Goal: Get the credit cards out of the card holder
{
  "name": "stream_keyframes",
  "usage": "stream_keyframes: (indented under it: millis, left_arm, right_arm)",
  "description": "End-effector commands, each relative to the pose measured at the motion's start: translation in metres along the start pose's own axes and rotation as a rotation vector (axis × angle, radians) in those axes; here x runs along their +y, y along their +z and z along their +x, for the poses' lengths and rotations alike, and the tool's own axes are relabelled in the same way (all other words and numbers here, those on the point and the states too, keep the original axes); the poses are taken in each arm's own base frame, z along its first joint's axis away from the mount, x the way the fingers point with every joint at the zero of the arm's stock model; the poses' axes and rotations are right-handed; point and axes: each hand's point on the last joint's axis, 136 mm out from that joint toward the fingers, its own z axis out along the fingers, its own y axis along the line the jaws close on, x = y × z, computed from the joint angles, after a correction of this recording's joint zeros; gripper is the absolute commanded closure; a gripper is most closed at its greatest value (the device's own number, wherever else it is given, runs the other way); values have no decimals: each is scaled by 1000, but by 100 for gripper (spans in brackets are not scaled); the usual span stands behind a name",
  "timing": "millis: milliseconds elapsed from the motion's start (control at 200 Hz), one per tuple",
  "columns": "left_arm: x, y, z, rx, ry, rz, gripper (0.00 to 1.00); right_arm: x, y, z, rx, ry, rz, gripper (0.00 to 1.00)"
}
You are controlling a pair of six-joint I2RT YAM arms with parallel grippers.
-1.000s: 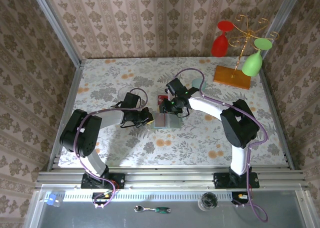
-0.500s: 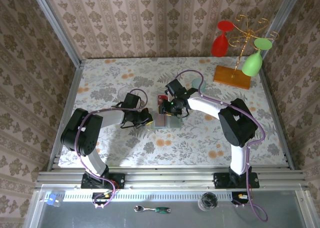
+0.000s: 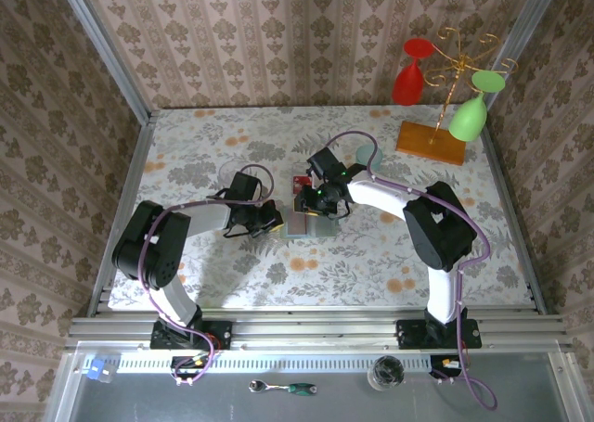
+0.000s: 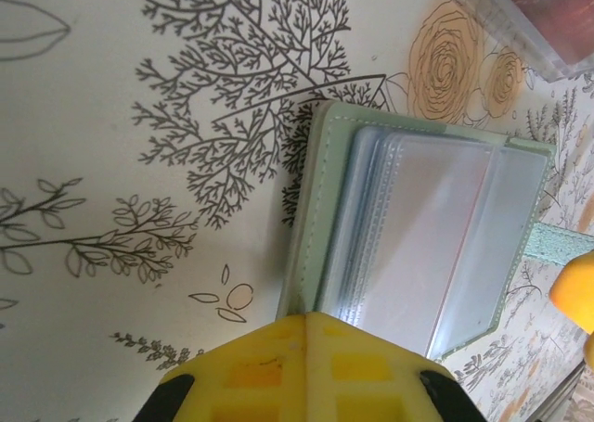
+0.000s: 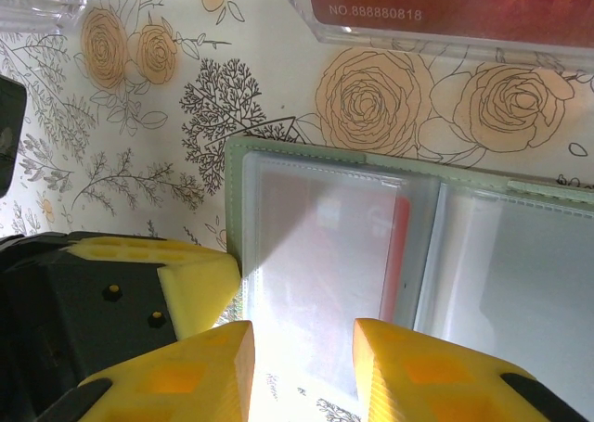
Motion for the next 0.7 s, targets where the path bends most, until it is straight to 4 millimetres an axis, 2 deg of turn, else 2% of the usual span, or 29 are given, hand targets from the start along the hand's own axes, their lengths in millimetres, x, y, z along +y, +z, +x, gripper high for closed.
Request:
stream_keyframes:
  millis: [0,695]
  left_arm:
    - [7,-1,2,4,6,-26,100]
    - [14,4,6,30,-10,-40,100]
  right_arm:
    - [0,8,9,39,13,-8,66]
    - [9,27,17,100,64,-98,66]
